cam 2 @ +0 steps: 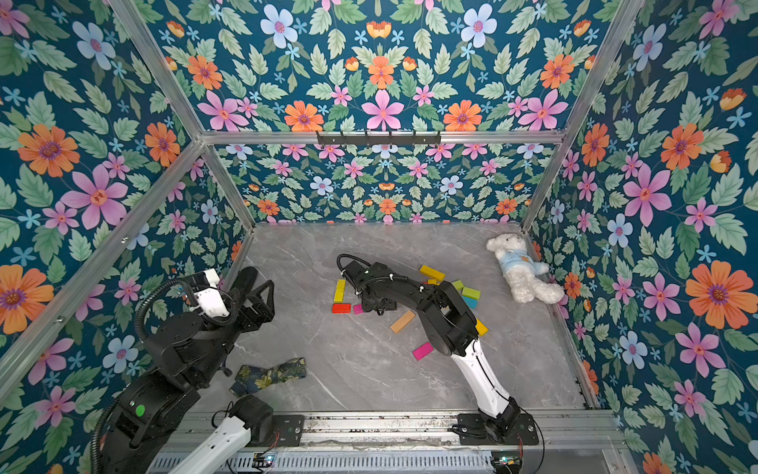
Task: Assemble the letter h with building blocks
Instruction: Assemble the building block at the center of the board.
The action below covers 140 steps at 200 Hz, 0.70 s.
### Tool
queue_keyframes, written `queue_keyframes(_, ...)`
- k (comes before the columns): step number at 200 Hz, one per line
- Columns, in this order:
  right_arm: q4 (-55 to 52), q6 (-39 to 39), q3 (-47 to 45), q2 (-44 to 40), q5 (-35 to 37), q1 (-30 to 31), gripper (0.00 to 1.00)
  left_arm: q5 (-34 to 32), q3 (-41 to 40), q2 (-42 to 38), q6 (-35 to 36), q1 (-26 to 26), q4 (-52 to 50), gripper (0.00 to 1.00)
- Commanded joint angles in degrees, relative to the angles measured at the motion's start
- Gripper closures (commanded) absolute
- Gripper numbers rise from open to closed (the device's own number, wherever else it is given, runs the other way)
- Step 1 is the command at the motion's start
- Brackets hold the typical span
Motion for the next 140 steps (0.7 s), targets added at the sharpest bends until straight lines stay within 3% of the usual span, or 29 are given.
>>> queue_keyframes(1,-0.52,0.07,-0.39,-0.4,0.0,0.39,0.31,-0.76,-0.05,-0.01,0.49,-0.07,-0.07,0.01)
queue_keyframes(106,-1.29,0.43,0.15,-0.45,1.23,1.82,0.3,-0.79,-0.22,-0.07,0.55,-0.07,0.01,0.01)
queue_keyframes(140,1.9,0.83,-7.28,-10.4,3.24,1.78,0.28,-0.63,-0.48,-0.12,0.57,-0.07,-0.17,0.01)
